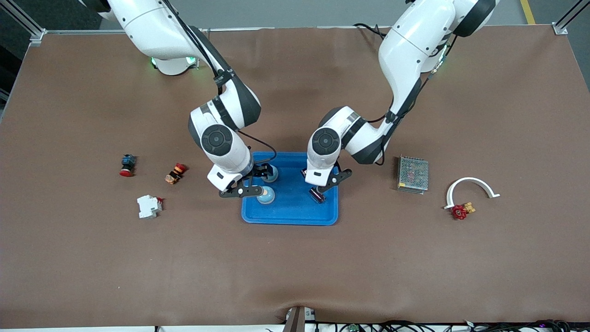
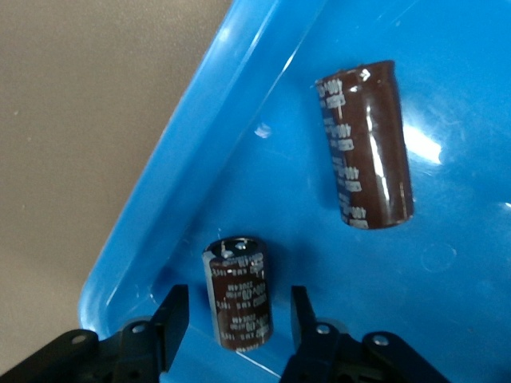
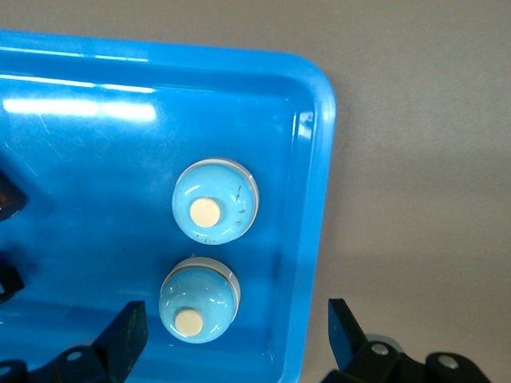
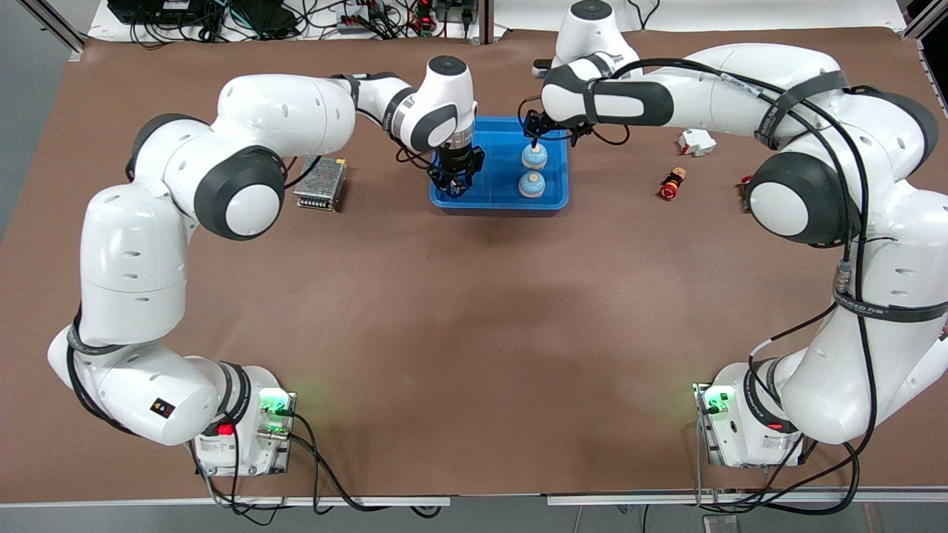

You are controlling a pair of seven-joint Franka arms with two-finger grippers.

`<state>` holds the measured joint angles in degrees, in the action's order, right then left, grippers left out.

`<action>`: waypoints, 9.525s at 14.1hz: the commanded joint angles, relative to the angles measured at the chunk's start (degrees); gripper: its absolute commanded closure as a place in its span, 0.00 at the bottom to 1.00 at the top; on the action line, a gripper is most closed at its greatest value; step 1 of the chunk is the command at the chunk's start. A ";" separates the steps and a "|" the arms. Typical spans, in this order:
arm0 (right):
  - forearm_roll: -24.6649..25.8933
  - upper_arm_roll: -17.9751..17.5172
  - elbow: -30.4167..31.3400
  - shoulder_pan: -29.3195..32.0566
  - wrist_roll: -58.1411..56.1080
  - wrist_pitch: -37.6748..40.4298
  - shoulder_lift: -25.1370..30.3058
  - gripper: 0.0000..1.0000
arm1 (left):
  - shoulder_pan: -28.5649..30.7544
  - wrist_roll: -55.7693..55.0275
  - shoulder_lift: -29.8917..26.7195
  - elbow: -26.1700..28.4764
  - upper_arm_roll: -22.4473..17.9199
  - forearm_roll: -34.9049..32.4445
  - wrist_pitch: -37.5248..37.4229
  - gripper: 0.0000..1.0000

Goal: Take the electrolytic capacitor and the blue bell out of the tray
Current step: 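Grasp a brown capacitor with the left gripper while the right gripper grasps a bell, then carry the capacitor toward the white pipe while the right gripper lifts the bell, then lower the capacitor inside the pipe while the right gripper carries the bell, then grasp the second capacitor with the left gripper while the right gripper places the bell, then lift the capacitor with the left gripper while the right gripper returns to the tray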

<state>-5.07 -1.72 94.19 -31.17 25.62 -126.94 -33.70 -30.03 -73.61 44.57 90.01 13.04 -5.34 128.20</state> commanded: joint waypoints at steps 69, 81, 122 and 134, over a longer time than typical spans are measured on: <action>8.30 1.11 -12.02 22.90 -56.62 21.82 1.27 0.54 | 50.24 31.69 -11.18 18.62 -0.47 -16.20 6.28 0.57; 9.55 1.11 -11.49 36.17 -91.07 8.56 -3.82 0.54 | 49.36 30.90 -15.22 13.80 5.31 -16.20 -0.92 0.00; 0.14 0.67 -15.96 36.19 -79.00 15.64 -5.15 0.00 | 10.95 -14.98 7.10 -10.38 10.95 -14.79 3.20 0.32; -4.15 0.40 -17.38 19.75 -27.22 17.60 -3.39 0.00 | 10.78 -14.98 9.47 -11.17 10.95 -14.62 4.43 0.46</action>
<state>-6.40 -1.68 76.88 -10.27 -6.40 -109.38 -37.33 -18.55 -87.92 52.73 80.58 24.26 -20.22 132.52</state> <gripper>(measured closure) 0.000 0.449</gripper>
